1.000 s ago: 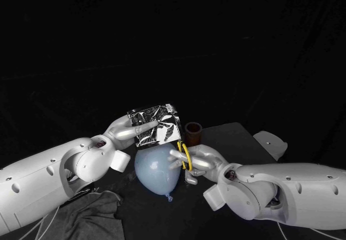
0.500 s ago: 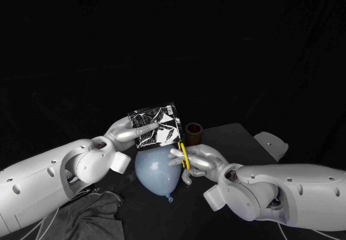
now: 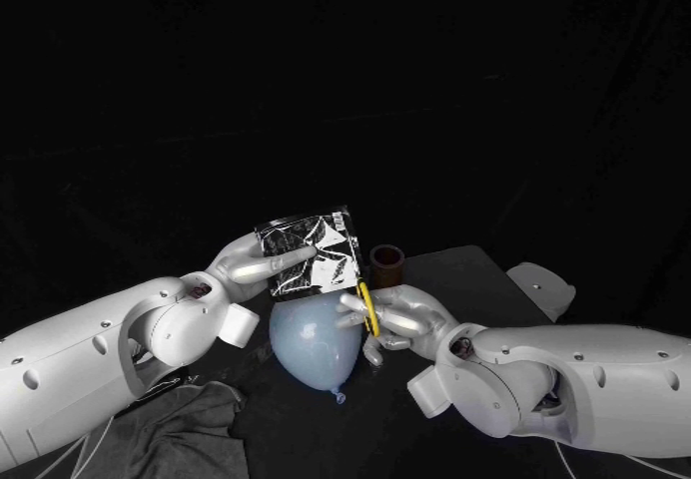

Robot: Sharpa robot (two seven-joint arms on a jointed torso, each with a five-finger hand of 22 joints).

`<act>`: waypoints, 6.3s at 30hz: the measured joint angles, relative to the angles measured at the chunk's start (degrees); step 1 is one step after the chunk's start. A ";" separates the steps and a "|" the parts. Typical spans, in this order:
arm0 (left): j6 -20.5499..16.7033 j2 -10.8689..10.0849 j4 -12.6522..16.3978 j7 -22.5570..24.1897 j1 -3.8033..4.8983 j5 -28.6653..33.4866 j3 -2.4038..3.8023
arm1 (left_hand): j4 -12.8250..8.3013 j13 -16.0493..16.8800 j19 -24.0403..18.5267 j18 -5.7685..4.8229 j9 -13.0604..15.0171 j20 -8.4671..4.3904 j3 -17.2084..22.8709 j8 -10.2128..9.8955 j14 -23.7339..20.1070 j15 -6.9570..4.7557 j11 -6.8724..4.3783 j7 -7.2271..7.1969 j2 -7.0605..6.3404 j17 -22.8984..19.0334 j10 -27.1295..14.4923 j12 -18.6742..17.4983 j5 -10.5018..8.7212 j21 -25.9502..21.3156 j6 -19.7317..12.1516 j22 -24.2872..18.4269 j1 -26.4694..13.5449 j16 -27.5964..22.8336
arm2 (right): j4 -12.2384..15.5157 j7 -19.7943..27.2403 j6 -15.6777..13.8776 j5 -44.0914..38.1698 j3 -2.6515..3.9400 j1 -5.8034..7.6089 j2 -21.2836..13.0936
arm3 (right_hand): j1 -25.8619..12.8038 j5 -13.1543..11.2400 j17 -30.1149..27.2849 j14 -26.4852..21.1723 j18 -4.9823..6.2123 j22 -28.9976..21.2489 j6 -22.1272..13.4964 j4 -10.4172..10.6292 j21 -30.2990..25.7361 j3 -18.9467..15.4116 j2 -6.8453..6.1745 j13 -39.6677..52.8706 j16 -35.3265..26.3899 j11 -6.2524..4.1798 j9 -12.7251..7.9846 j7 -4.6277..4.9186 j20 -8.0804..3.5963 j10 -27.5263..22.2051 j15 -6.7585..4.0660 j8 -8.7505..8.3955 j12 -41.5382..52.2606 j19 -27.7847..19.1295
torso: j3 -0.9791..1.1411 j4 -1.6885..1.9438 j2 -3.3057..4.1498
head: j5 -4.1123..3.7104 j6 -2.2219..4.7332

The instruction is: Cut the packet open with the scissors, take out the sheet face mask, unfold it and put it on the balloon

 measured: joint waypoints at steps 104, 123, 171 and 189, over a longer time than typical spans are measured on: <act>1.56 -0.26 -0.06 0.16 -0.25 -3.98 -0.25 | -0.39 0.00 0.00 0.03 0.01 0.00 0.39 0.00 0.00 0.00 0.09 0.11 -0.25 0.13 -0.09 -0.01 0.12 -0.01 0.10 0.01 -0.37 -0.22 | -4.35 -2.16 2.11 -1.83 0.17 6.14 0.08 | 0.01 0.00 7.95 0.41 -0.96 7.42 11.04 -4.36 12.34 0.07 4.71 3.28 4.08 -3.57 3.39 -4.27 -3.89 11.80 -3.93 5.17 6.60 8.02 | -0.03 0.00 0.01 | 0.02 0.97; 1.50 -0.63 -0.06 0.11 -0.24 -3.03 -0.25 | -0.64 -0.01 0.00 -0.03 0.01 0.00 0.64 -0.01 0.00 0.00 0.09 0.13 -0.33 0.12 -0.09 -0.01 0.01 -0.01 0.13 0.01 -0.45 -0.22 | -6.44 -1.58 1.13 -1.79 0.14 6.15 -1.18 | -0.08 0.00 7.94 0.49 -1.41 8.81 11.47 -3.70 13.87 0.20 4.81 3.62 4.37 -3.49 3.61 -4.29 -4.53 12.31 -4.45 5.10 5.32 9.08 | -0.10 0.01 -0.02 | -0.04 1.29; 5.24 -17.81 8.40 2.67 -4.33 12.45 -2.15 | -1.12 0.00 0.00 -0.19 0.01 0.00 0.47 -0.02 0.00 0.00 0.10 0.13 0.22 0.39 -0.09 0.22 0.12 -0.01 0.12 0.01 -0.84 -0.22 | -13.92 -1.31 1.93 -2.56 -0.45 5.36 -3.80 | 1.23 0.00 7.95 0.39 -1.86 8.20 11.61 -5.04 13.81 -0.04 4.55 3.58 3.32 -3.60 3.52 -4.47 -4.31 12.42 -4.33 4.09 3.62 8.84 | -0.47 0.34 -0.46 | 11.84 -3.32; 9.34 -27.95 9.65 2.76 -6.31 13.76 -6.14 | -1.27 -0.01 0.21 0.06 0.01 0.21 0.31 0.22 0.42 -0.06 -0.13 0.32 0.37 0.58 0.13 0.22 0.01 -0.02 0.31 0.07 -1.28 -0.22 | -15.22 -1.22 2.09 -2.70 -0.45 4.61 -2.76 | 1.23 0.00 7.99 0.38 -1.90 8.17 11.38 -5.14 13.80 0.07 4.55 3.57 3.45 -3.60 3.48 -4.41 -4.31 12.42 -4.32 3.88 3.48 8.84 | -0.85 0.85 -1.64 | 22.69 -9.44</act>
